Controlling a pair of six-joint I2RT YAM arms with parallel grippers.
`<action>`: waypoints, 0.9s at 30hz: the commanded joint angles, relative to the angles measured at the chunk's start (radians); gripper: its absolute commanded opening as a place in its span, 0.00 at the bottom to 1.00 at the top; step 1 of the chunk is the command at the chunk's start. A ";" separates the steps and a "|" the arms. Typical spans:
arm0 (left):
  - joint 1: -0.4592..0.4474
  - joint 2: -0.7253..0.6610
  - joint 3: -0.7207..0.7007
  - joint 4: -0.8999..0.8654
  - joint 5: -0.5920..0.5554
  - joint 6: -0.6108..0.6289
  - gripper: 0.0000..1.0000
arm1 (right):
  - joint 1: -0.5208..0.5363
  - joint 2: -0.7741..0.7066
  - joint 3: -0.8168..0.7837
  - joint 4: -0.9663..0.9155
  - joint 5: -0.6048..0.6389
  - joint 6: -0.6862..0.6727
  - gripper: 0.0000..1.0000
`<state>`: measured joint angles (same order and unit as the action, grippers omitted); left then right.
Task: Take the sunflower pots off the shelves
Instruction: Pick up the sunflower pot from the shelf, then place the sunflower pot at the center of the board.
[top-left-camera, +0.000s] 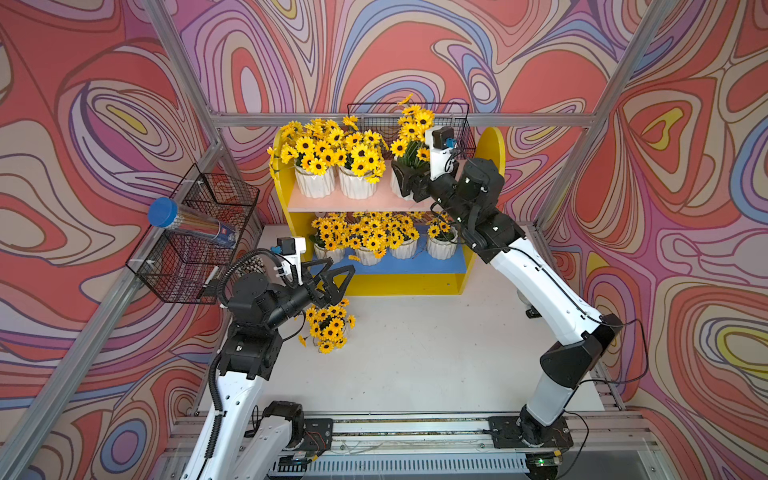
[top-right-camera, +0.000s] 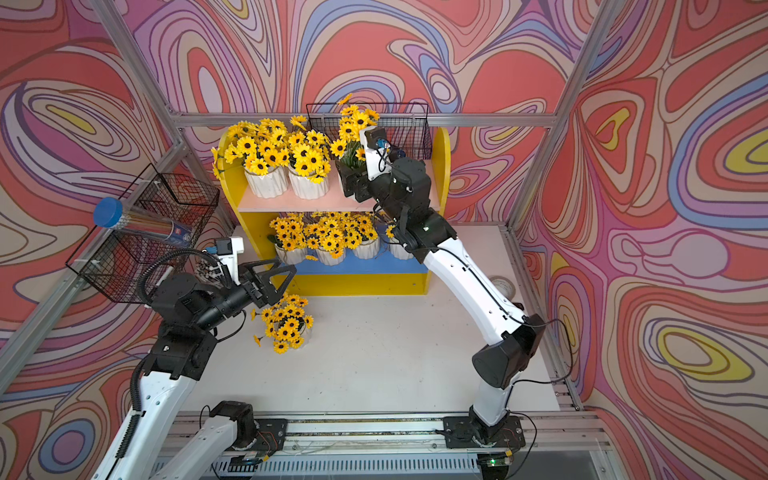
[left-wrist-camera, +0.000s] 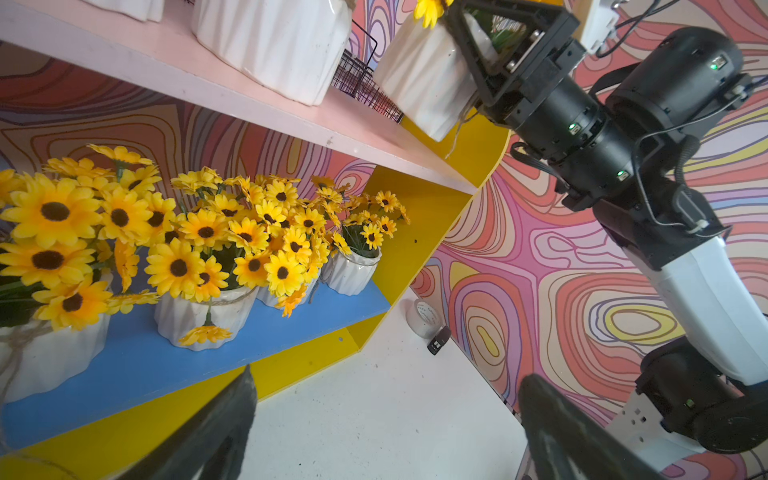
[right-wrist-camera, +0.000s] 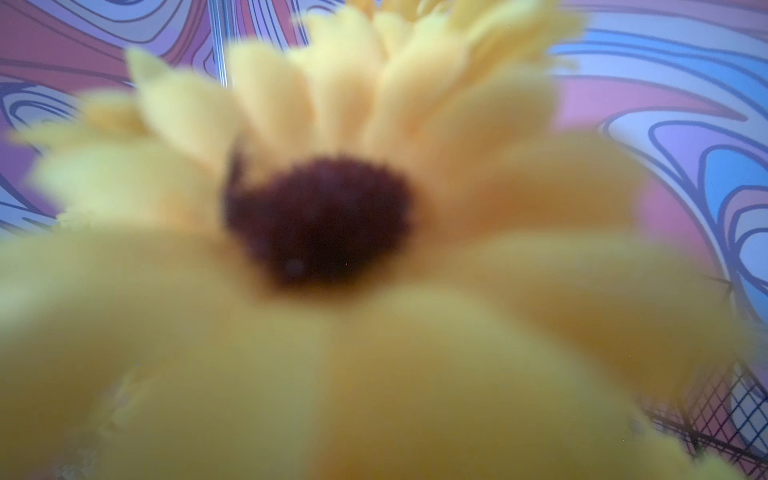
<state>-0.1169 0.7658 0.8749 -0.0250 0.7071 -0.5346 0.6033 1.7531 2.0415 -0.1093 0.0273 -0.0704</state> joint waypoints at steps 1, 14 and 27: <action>0.006 -0.005 -0.005 0.025 0.010 0.002 1.00 | 0.002 -0.065 -0.018 0.066 -0.015 -0.007 0.00; 0.006 -0.003 -0.002 0.009 -0.006 0.005 1.00 | 0.020 -0.198 -0.178 0.056 -0.098 0.065 0.00; 0.005 -0.041 0.000 -0.065 -0.036 0.032 1.00 | 0.206 -0.347 -0.408 0.059 -0.046 0.008 0.00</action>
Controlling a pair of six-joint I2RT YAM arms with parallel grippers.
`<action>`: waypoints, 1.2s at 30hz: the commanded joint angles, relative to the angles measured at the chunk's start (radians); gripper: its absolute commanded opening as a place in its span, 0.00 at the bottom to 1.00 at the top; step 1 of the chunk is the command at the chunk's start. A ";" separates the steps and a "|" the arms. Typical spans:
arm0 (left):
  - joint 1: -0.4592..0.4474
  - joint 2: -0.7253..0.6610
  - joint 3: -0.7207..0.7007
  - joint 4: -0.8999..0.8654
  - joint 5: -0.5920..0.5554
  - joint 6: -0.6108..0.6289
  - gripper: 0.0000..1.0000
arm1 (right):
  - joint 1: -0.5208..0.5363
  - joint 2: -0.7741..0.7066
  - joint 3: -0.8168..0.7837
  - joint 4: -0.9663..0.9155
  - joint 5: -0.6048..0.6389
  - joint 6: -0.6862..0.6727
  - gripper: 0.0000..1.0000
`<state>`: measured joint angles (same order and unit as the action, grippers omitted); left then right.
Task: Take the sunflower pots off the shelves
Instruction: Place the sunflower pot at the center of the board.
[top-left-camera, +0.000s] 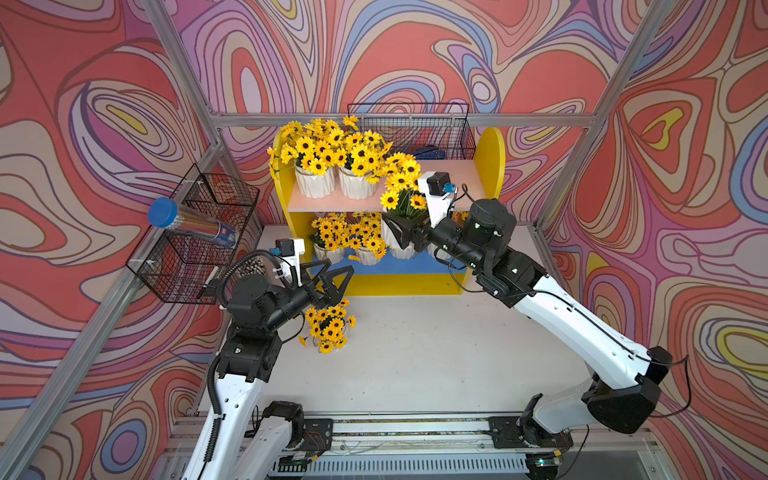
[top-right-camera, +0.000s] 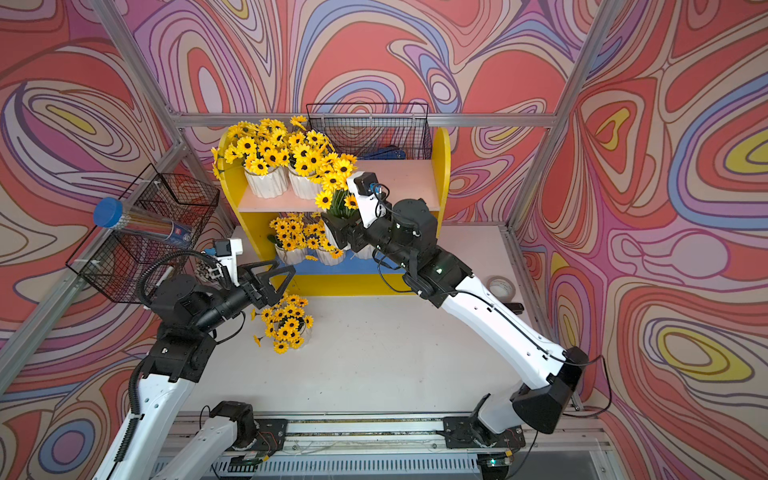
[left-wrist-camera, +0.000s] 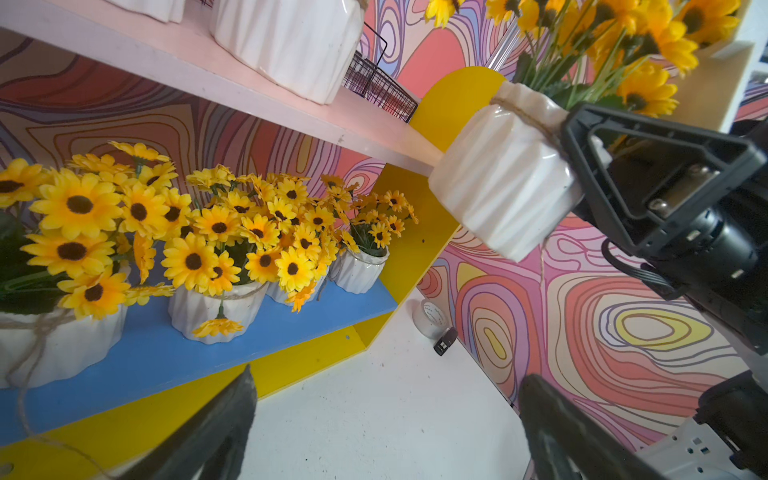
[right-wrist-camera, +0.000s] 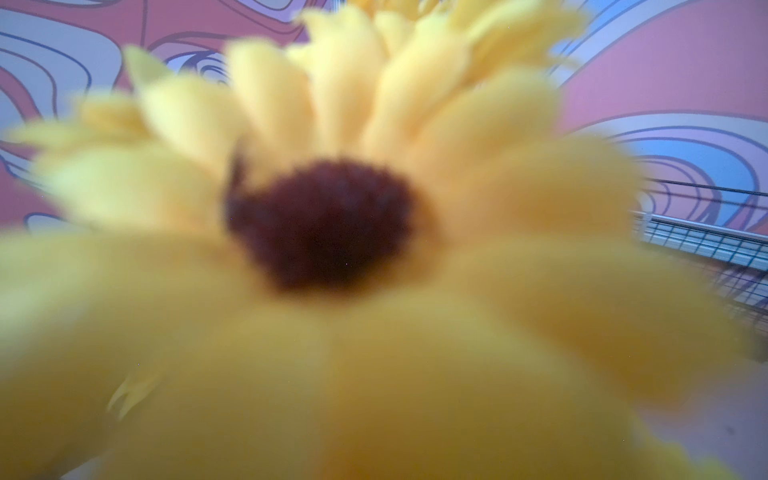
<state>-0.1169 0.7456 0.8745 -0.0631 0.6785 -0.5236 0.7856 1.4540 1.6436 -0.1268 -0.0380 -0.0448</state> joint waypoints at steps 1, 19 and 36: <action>0.005 -0.028 -0.001 -0.033 -0.010 0.022 1.00 | 0.034 -0.056 -0.025 0.077 0.020 -0.015 0.00; 0.005 -0.076 -0.035 -0.099 -0.017 0.041 1.00 | 0.059 -0.121 -0.392 0.167 0.033 0.096 0.00; 0.005 -0.076 -0.062 -0.144 -0.052 0.070 1.00 | 0.076 -0.025 -0.706 0.392 -0.027 0.232 0.00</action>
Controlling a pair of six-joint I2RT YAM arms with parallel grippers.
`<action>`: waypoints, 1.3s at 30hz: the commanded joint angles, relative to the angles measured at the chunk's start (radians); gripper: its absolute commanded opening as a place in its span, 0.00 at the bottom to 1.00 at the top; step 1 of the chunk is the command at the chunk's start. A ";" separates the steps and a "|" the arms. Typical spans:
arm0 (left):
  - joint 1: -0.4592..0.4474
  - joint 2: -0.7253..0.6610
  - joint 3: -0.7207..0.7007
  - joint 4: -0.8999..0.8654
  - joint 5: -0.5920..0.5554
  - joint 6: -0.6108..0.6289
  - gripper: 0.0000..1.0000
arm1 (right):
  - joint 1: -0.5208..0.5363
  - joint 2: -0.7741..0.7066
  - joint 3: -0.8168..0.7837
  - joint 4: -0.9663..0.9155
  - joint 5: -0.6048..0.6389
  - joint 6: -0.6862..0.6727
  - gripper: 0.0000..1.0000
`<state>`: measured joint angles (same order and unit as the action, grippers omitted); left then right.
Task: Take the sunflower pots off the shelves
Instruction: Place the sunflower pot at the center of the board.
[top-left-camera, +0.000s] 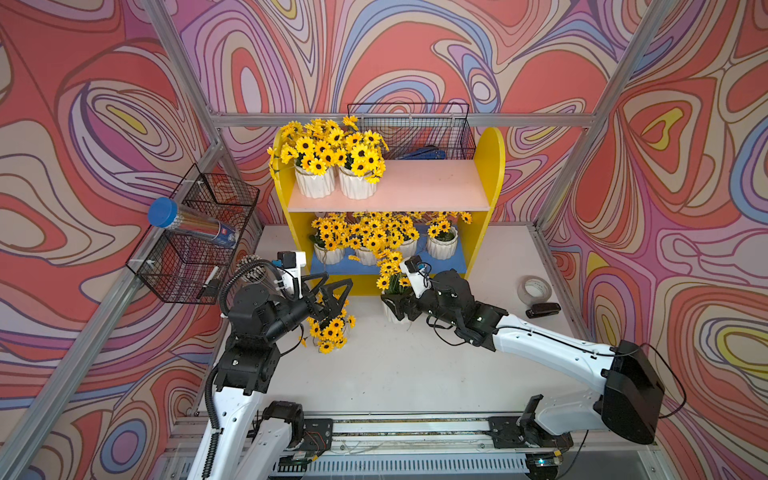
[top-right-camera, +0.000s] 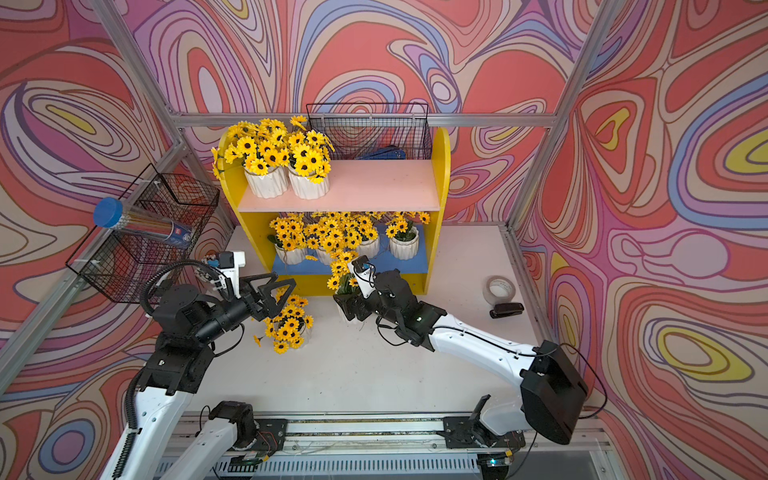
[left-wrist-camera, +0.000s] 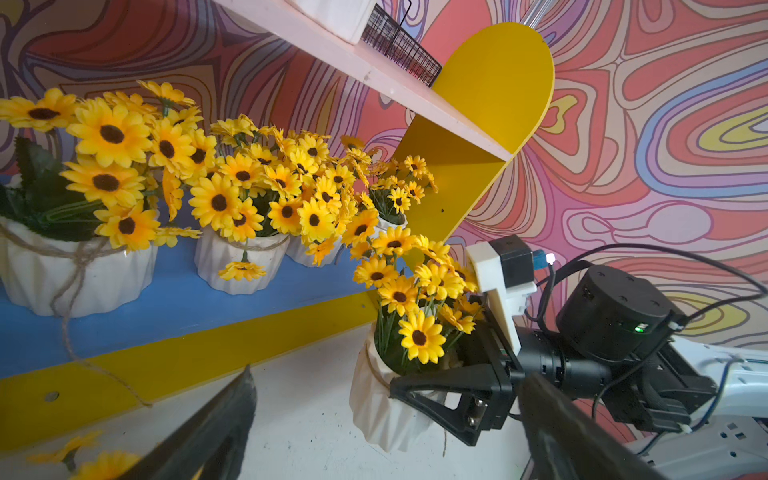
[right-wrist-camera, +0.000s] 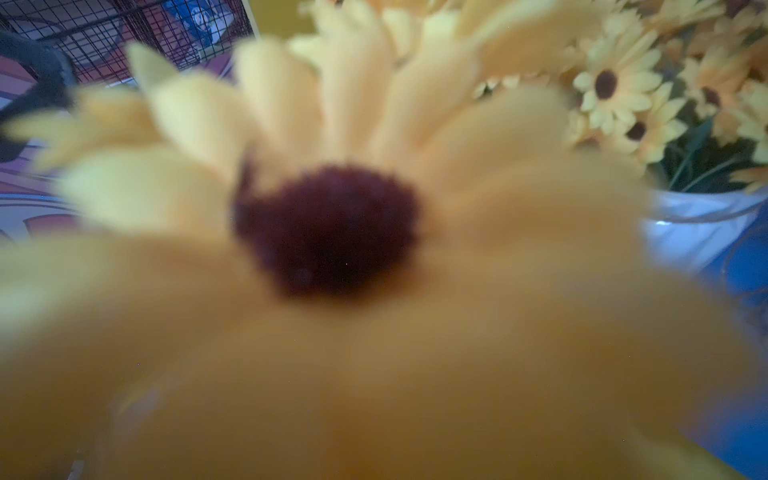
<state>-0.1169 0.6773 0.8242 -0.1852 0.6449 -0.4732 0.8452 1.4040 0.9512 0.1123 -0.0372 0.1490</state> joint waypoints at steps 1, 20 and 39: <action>0.005 -0.014 -0.011 -0.039 -0.031 0.022 1.00 | 0.025 0.041 -0.022 0.172 -0.028 0.043 0.00; 0.005 -0.148 -0.045 -0.348 -0.209 0.082 1.00 | 0.170 0.406 -0.186 0.685 0.180 0.005 0.00; 0.005 -0.145 -0.060 -0.301 -0.183 0.056 1.00 | 0.203 0.685 -0.255 0.899 0.266 0.070 0.00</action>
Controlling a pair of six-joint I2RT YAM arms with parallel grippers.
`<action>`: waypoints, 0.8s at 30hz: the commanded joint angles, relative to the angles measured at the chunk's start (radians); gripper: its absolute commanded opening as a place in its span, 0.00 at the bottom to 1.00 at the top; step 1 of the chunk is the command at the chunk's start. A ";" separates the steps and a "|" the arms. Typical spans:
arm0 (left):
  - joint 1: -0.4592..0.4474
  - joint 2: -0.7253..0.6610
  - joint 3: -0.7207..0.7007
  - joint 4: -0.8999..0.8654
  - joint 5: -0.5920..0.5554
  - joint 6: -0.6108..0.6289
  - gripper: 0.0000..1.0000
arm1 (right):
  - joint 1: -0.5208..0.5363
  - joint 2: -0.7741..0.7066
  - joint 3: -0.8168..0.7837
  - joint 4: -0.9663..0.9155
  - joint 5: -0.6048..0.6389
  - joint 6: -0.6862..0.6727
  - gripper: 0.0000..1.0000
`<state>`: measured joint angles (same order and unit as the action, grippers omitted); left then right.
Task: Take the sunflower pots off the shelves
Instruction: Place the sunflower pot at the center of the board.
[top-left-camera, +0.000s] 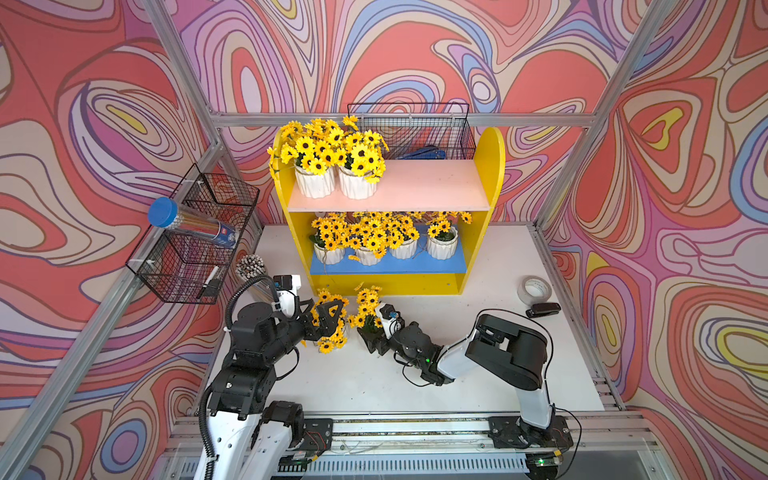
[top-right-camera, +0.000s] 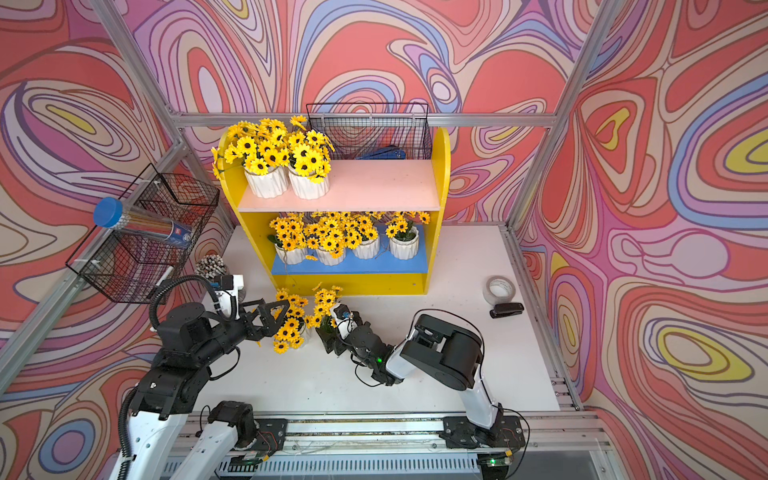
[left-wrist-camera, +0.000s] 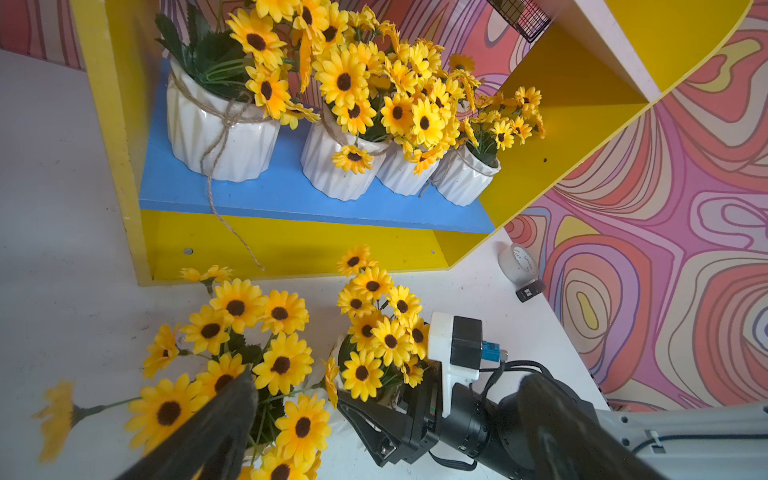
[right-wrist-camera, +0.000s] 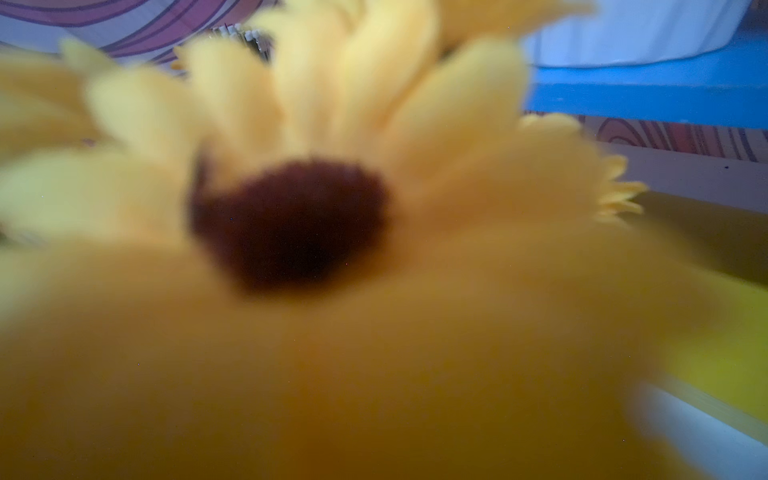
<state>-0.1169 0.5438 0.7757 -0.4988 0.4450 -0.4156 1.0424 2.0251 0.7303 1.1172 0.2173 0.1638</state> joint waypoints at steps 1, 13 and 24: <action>0.006 -0.013 -0.012 0.011 0.018 -0.002 1.00 | 0.009 0.072 -0.029 -0.111 0.006 0.054 0.00; 0.005 -0.037 -0.017 0.011 0.019 -0.014 1.00 | 0.064 0.116 0.058 -0.224 0.027 0.036 0.11; 0.005 -0.045 -0.015 0.008 0.018 -0.012 1.00 | 0.084 0.024 0.057 -0.350 0.090 0.019 0.94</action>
<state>-0.1169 0.5079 0.7696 -0.4976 0.4484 -0.4225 1.1076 2.0380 0.8246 0.9802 0.3168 0.1539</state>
